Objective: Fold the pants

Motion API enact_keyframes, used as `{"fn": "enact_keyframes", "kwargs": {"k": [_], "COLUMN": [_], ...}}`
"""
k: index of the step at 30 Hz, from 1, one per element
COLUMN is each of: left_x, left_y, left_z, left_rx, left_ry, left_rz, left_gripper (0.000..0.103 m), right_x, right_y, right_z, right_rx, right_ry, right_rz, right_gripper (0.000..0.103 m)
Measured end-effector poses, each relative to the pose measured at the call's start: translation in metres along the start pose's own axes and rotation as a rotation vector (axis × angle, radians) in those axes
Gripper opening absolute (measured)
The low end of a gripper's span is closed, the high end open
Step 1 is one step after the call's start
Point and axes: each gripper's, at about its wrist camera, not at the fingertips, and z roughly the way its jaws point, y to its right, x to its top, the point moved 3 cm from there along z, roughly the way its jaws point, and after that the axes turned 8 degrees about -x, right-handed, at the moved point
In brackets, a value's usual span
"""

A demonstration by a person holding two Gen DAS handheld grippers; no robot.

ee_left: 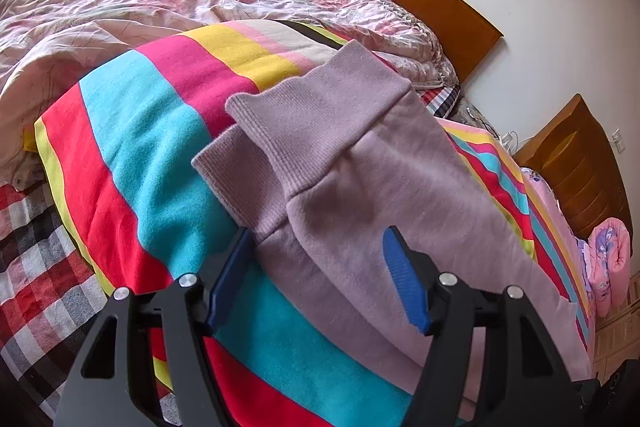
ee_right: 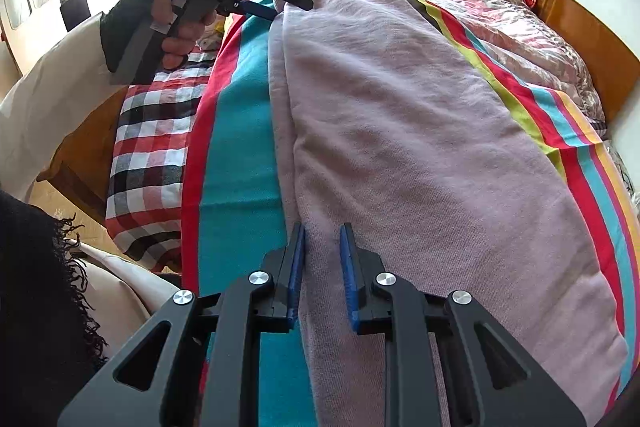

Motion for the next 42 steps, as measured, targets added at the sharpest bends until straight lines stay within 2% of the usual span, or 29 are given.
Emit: {"fn": "enact_keyframes", "kwargs": {"k": [4,6,9,16,19,21,25,27,31,34,37,40,42], "left_x": [-0.002,-0.004,-0.003,0.010,0.012,0.013,0.020,0.021,0.024,0.029,0.033,0.030,0.023], "left_y": [0.000,0.000,0.001,-0.003,0.003,0.010,0.009,0.003,0.002,0.009,0.022,0.020,0.004], "left_z": [0.001,0.000,-0.002,-0.007,-0.018,-0.026,-0.012,0.001,0.006,-0.012,-0.035,-0.035,-0.022], "left_rx": [0.003,-0.001,-0.008,-0.017,0.051,0.047,0.023,0.023,0.022,0.005,-0.006,0.038,0.058], "left_ry": [-0.010,-0.010,0.002,0.047,0.078,0.106,0.073,0.048,0.076,0.117,0.146,0.129,0.094], "left_rz": [-0.008,-0.009,-0.016,-0.054,-0.036,-0.007,-0.007,-0.017,0.007,0.022,0.057,0.067,0.023], "left_gripper": [0.068,0.068,0.068,0.064,0.064,0.064,0.062,0.054,0.016,0.010,0.010,0.010,0.010], "right_x": [0.002,0.002,0.002,0.000,0.000,-0.001,-0.001,-0.001,-0.001,0.002,0.009,0.009,0.005], "right_y": [-0.005,-0.007,-0.004,0.000,0.000,0.000,0.000,0.000,-0.001,0.001,0.003,0.001,-0.003], "right_z": [0.001,0.000,-0.002,-0.001,-0.001,0.000,0.000,0.000,-0.001,-0.009,-0.028,-0.035,-0.026], "right_rx": [-0.030,-0.041,-0.045,-0.030,-0.028,-0.027,-0.029,-0.032,-0.040,-0.036,-0.017,-0.008,0.006], "right_ry": [0.010,0.020,0.035,0.043,0.045,0.046,0.047,0.046,0.050,0.074,0.098,0.097,0.076], "right_rz": [-0.055,-0.075,-0.051,-0.015,-0.008,0.000,0.000,0.002,0.002,0.004,0.005,-0.015,-0.011], "right_gripper": [0.018,0.010,0.005,0.005,0.005,0.005,0.005,0.005,0.005,0.004,0.004,0.004,0.004]}}
